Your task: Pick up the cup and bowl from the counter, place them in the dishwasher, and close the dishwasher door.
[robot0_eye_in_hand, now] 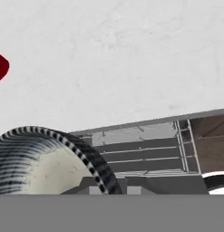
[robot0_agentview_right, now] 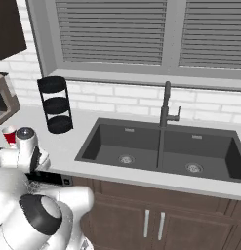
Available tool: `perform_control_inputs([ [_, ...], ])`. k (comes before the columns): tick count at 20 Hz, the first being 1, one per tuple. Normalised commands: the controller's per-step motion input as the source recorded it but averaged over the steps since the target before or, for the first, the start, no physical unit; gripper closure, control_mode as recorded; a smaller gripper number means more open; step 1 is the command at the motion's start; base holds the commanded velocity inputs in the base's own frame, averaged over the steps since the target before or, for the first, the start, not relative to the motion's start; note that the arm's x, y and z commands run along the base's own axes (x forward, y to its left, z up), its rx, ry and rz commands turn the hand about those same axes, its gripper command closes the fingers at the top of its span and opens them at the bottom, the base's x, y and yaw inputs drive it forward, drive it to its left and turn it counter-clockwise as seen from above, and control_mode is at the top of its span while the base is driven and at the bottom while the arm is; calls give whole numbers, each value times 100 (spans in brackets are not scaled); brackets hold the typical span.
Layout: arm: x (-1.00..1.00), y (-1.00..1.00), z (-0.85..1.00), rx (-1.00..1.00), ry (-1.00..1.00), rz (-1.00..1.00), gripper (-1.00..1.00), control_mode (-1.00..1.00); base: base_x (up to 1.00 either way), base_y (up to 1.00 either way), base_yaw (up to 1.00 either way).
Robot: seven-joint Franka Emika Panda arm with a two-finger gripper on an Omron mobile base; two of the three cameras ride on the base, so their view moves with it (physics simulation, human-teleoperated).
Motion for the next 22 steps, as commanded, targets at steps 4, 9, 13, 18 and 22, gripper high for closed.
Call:
perform_control_inputs([
  [4,-79,-34,0,0,0,0,100,-100,0,0,0],
  [9,-28,-2,-16,-8,-2,0,100,-100,0,0,0],
  [13,-14,0,-39,-16,-1,0,100,-100,0,0,0],
  [18,0,0,-56,-16,0,0,100,-100,0,0,0],
  [22,0,0,-54,-14,0,0,100,-100,0,0,0],
])
